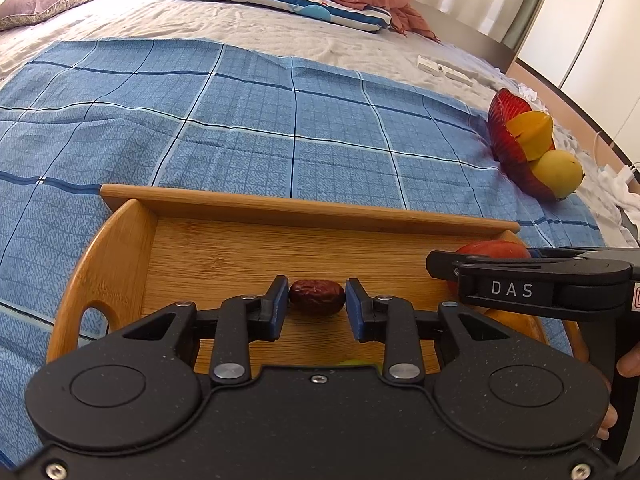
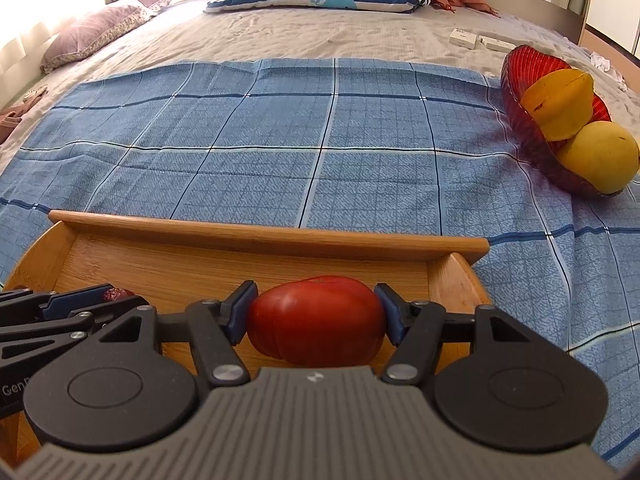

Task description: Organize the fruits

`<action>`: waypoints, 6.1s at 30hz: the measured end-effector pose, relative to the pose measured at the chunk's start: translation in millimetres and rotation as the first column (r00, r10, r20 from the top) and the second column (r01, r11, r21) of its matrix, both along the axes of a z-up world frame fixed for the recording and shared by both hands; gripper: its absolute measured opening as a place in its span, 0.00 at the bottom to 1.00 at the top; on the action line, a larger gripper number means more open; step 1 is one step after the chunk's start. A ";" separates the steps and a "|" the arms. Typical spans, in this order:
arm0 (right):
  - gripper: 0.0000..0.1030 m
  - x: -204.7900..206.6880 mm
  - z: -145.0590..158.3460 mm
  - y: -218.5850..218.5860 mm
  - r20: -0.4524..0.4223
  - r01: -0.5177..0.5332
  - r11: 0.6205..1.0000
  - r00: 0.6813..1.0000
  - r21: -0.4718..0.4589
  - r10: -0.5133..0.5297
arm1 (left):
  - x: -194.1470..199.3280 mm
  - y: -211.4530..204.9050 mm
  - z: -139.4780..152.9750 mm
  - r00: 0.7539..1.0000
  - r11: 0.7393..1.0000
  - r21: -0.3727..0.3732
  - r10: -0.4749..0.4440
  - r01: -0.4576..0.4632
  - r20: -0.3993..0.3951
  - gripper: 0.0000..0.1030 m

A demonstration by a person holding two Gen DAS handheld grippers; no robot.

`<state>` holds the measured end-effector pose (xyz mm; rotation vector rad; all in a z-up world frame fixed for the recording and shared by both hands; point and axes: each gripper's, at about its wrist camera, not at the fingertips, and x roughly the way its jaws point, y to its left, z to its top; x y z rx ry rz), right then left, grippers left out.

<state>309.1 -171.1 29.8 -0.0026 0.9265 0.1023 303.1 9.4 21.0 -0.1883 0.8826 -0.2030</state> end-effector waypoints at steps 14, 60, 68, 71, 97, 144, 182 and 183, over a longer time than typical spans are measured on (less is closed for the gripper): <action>0.75 -6.2 4.2 -0.8 0.015 -0.005 1.000 1.000 -0.017 0.005 | -8.0 1.0 4.4 1.000 0.999 0.042 0.012 -0.012 0.013 0.59; 0.96 -200.8 30.7 -18.7 0.440 -0.100 0.991 0.896 0.089 0.051 | -202.7 20.1 41.3 0.942 0.997 0.061 0.029 -0.052 0.334 0.92; 1.00 -228.9 20.3 -11.5 0.486 -0.121 0.992 0.870 0.041 0.086 | -224.3 25.6 27.5 0.936 0.992 0.096 0.043 -0.082 0.350 0.93; 1.00 -241.4 15.6 -9.9 0.512 -0.126 0.991 0.854 0.032 0.092 | -232.5 28.5 23.1 0.930 0.991 0.101 0.049 -0.091 0.364 0.94; 1.00 -299.8 -33.7 7.3 0.593 -0.111 0.994 0.801 0.009 0.084 | -281.6 43.2 -12.4 0.878 0.972 0.170 0.066 -0.165 0.474 1.00; 0.77 -306.4 -51.4 19.0 0.485 -0.105 0.993 0.872 0.051 0.067 | -268.9 44.8 -34.8 0.929 0.964 0.198 0.097 -0.177 0.357 0.47; 0.63 -314.2 -4.5 -12.1 0.576 -0.028 0.997 0.818 0.074 -0.020 | -268.9 44.7 15.4 0.899 0.969 0.170 0.092 -0.180 0.428 0.28; 0.63 -311.7 -0.5 -14.8 0.581 -0.018 0.997 0.814 0.069 -0.025 | -265.0 44.3 17.1 0.901 0.970 0.166 0.092 -0.177 0.423 0.28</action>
